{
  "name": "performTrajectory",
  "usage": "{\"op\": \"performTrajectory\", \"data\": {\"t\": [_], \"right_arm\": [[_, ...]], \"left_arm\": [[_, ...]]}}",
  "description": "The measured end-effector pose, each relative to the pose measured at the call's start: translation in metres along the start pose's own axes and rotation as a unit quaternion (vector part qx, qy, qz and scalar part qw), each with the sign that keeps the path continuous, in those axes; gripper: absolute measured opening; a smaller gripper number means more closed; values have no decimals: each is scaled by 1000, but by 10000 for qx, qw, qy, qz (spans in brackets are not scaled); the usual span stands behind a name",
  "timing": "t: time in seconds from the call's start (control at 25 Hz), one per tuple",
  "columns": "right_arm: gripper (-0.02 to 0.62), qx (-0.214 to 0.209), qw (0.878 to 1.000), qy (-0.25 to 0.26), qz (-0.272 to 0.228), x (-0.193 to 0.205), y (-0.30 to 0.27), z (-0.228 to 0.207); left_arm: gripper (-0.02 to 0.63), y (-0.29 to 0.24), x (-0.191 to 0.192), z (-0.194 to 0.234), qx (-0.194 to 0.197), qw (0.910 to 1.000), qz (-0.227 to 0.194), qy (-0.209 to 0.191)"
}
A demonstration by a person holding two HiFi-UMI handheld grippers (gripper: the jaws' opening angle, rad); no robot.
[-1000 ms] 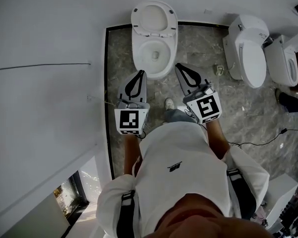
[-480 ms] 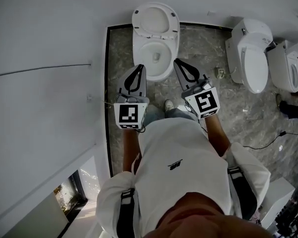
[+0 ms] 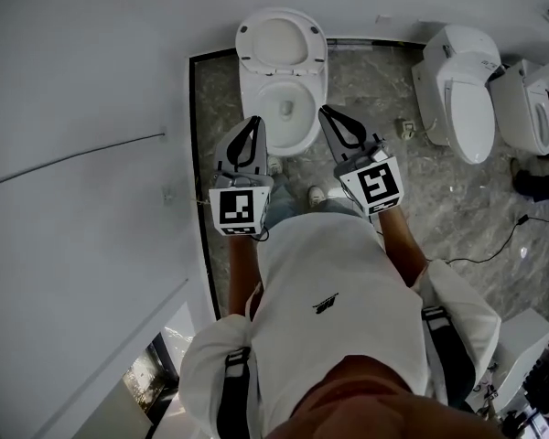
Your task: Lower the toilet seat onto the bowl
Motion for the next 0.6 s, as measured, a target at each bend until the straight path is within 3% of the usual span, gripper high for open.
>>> {"op": "performTrajectory", "data": {"t": [0.6], "right_arm": [[34,667,9975,-167,151,6,-78,-11]], "left_arm": [[32,-59,34,62,762,9971,-80,-7]]}}
Point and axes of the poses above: the fingertips, and each gripper's own axes: y backward along the fingers, z to its left, x out of its underside, the point moved 3 cm from there along y, backward along the fingers, and after that the axes turned 13 degrees about -y, right-handed, at the moved point
